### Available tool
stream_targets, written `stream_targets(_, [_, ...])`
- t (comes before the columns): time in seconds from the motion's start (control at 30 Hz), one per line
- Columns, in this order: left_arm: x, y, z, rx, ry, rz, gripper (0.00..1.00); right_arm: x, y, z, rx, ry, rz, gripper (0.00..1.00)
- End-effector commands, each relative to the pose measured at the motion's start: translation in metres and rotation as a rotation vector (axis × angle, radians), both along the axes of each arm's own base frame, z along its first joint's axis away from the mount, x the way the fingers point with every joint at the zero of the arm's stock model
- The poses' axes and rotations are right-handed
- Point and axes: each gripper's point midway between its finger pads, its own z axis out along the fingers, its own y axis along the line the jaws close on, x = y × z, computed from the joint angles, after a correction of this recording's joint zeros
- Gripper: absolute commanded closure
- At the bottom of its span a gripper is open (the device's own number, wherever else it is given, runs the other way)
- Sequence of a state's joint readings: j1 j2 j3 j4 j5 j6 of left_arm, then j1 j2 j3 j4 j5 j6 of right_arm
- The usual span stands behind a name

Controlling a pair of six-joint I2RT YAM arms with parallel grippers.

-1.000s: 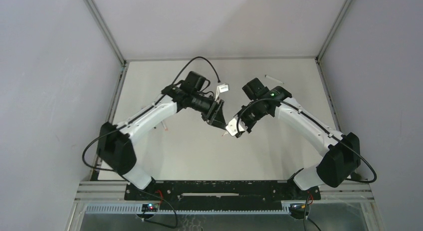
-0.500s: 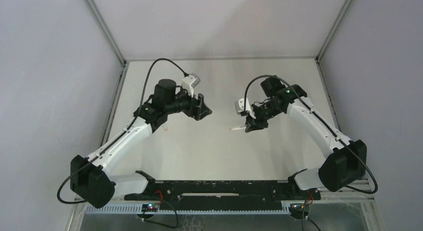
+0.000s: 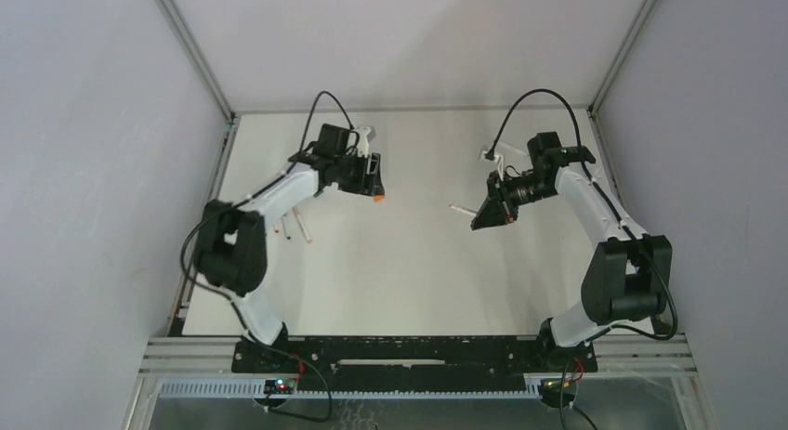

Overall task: Insert the pens into the pen caps
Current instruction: Pick up the pen cap from the center of the board.

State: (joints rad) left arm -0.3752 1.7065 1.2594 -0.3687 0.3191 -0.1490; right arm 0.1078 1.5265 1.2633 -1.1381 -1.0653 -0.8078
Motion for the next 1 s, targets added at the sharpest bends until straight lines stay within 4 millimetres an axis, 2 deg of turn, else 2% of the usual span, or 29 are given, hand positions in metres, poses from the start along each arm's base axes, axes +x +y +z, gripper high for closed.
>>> stream_targets(0.0, [0.009, 0.005, -0.022, 0.15, 0.099, -0.009, 0.35, 0.007, 0.004, 0.017, 0.065, 0.022, -0.045, 1.0])
stream_targets(0.23, [0.038, -0.001, -0.045, 0.326, 0.084, -0.101, 0.37, 0.009, 0.004, 0.015, 0.075, 0.033, -0.043, 1.0])
stream_targets(0.3, [0.044, -0.003, -0.049, 0.341, 0.083, -0.131, 0.42, 0.009, 0.005, 0.015, 0.077, 0.037, -0.043, 1.0])
stream_targets(0.53, [0.051, -0.015, -0.067, 0.344, 0.151, -0.21, 0.63, 0.01, 0.004, 0.013, 0.075, 0.04, -0.044, 1.0])
stream_targets(0.83, [0.053, -0.013, -0.085, 0.399, 0.178, -0.223, 0.64, 0.012, 0.003, 0.012, 0.079, 0.045, -0.051, 1.0])
stream_targets(0.97, [0.049, -0.014, -0.09, 0.408, 0.194, -0.245, 0.72, 0.012, 0.003, 0.012, 0.082, 0.049, -0.053, 1.0])
